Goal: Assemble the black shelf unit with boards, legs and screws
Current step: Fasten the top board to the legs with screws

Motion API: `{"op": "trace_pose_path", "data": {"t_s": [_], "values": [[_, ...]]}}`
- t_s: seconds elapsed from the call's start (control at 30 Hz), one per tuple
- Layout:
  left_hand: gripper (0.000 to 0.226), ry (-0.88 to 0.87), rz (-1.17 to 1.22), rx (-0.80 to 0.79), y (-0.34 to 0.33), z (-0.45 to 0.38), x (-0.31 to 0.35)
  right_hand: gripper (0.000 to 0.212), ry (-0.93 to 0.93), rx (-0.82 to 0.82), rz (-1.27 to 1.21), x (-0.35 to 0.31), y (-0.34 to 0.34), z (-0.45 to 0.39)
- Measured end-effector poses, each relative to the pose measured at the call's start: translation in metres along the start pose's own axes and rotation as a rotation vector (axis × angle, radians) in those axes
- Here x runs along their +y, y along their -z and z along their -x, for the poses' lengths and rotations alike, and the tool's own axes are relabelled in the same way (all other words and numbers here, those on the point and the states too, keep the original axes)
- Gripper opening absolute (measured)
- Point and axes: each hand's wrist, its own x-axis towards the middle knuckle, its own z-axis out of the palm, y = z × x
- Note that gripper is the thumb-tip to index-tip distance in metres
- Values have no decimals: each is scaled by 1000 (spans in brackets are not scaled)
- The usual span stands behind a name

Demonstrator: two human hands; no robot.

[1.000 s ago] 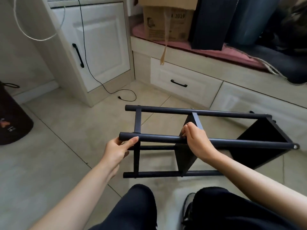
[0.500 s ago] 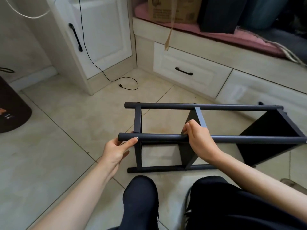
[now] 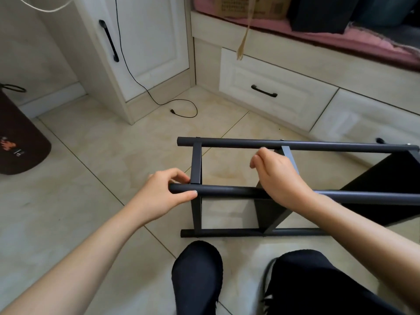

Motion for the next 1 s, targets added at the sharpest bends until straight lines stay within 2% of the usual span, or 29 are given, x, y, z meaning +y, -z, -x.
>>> {"op": "trace_pose_path", "data": {"t_s": [0.13, 0.23, 0.33, 0.43, 0.5, 0.63, 0.87, 1.0], "values": [[25, -111, -364, -67, 5, -2, 15, 28, 179, 8, -29, -28, -16, -46], [31, -172, -478, -133, 8, -2, 15, 30, 232, -35, -79, -46, -31, -78], [33, -228, -517, -151, 10, -4, 7, 31, 236, -107, -110, -57, -47, -108], [43, -277, -536, -79, 5, -6, -2, 28, 204, -183, -94, -64, -61, -128], [51, -340, -566, -18, 0, -10, -6, 24, 214, -198, -75, -68, -69, -137], [47, -492, -599, 61, -3, -20, -9, 22, 220, -182, -34, -71, -84, -149], [46, -449, -464, -25, -3, -23, -17, 10, 246, -135, 93, -66, -100, -154], [54, -428, -427, -10, -4, -23, -19, 15, 263, -104, 88, -66, -101, -151]]}}
